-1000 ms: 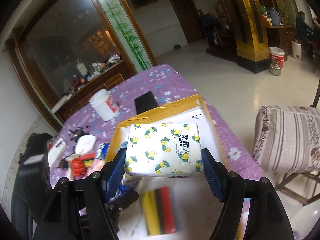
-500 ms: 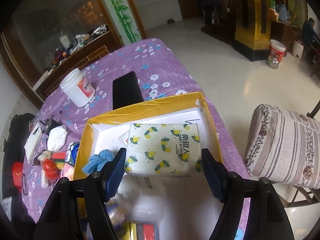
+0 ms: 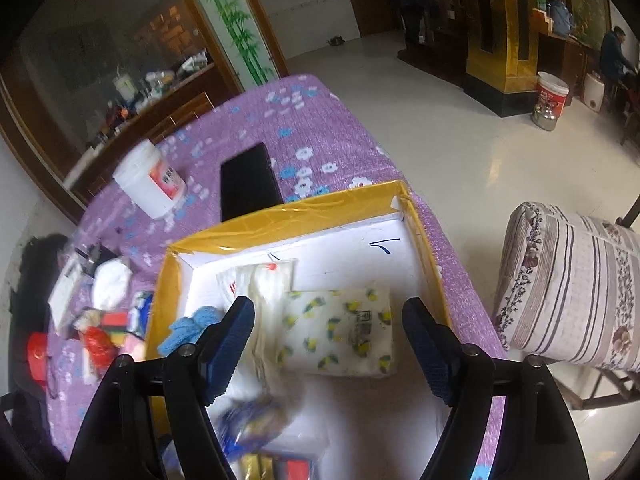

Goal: Organize soft objects
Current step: 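Open both tools to drop the plastic bag and tissue pack into the box, then grasp the white 'Face' tissue pack on the table with the left tool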

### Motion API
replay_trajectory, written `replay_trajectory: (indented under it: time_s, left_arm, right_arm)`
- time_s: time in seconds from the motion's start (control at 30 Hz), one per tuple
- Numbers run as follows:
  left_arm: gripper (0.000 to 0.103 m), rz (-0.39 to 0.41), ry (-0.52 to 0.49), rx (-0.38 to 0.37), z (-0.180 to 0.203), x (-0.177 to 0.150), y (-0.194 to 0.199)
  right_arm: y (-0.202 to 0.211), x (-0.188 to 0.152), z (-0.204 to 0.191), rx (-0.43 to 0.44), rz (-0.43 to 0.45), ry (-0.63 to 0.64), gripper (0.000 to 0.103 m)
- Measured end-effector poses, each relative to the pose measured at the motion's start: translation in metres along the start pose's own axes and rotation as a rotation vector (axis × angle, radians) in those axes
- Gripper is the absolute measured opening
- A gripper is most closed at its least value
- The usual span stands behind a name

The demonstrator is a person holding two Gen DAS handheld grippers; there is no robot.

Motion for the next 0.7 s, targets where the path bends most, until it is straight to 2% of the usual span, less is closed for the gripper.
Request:
replay_trajectory:
  time_s: [0.13, 0.2, 0.4, 0.57, 0.7]
  left_arm:
    - [0.057, 0.009, -0.013, -0.001, 0.004, -0.001, 0.004]
    - [0.057, 0.002, -0.008, -0.008, 0.006, -0.002, 0.009]
    - [0.057, 0.027, -0.030, 0.005, 0.010, -0.007, 0.031]
    - [0.057, 0.048, -0.043, 0.041, -0.001, -0.020, 0.057]
    - [0.057, 0.083, -0.012, 0.075, -0.025, -0.030, 0.081]
  right_arm:
    - [0.035, -0.012, -0.002, 0.085, 0.070, -0.048, 0.079]
    - [0.055, -0.022, -0.009, 0.123, 0.120, -0.057, 0.084]
    - [0.092, -0.053, -0.030, 0.185, 0.209, -0.048, 0.085]
    - [0.107, -0.070, -0.038, 0.223, 0.244, -0.074, 0.086]
    - [0.108, -0.079, -0.047, 0.261, 0.240, -0.087, 0.086]
Point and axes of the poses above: each gripper's, at about its wrist camera, not at the fingertips, and y roughly against the way its jaws point, z to its right, x to its top, the point moved 3 cm from there along -y, roughly the way its jaws point, and after that the axes turned 5 degrees about y, right-handed, at the moved point
